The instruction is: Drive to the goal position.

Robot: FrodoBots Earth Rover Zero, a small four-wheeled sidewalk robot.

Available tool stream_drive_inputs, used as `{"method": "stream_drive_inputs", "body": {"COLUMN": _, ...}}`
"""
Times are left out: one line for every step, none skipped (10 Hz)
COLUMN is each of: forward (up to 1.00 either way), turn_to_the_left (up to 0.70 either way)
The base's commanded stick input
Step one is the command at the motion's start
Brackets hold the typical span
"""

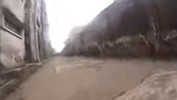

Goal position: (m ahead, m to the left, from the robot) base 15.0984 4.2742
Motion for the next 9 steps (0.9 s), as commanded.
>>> {"method": "stream_drive_inputs", "body": {"forward": 1.0, "turn_to_the_left": 0.0}}
{"method": "stream_drive_inputs", "body": {"forward": 1.0, "turn_to_the_left": 0.0}}
{"method": "stream_drive_inputs", "body": {"forward": 1.0, "turn_to_the_left": 0.0}}
{"method": "stream_drive_inputs", "body": {"forward": 1.0, "turn_to_the_left": 0.0}}
{"method": "stream_drive_inputs", "body": {"forward": 1.0, "turn_to_the_left": 0.0}}
{"method": "stream_drive_inputs", "body": {"forward": 1.0, "turn_to_the_left": 0.0}}
{"method": "stream_drive_inputs", "body": {"forward": 1.0, "turn_to_the_left": 0.0}}
{"method": "stream_drive_inputs", "body": {"forward": 1.0, "turn_to_the_left": 0.0}}
{"method": "stream_drive_inputs", "body": {"forward": 1.0, "turn_to_the_left": 0.0}}
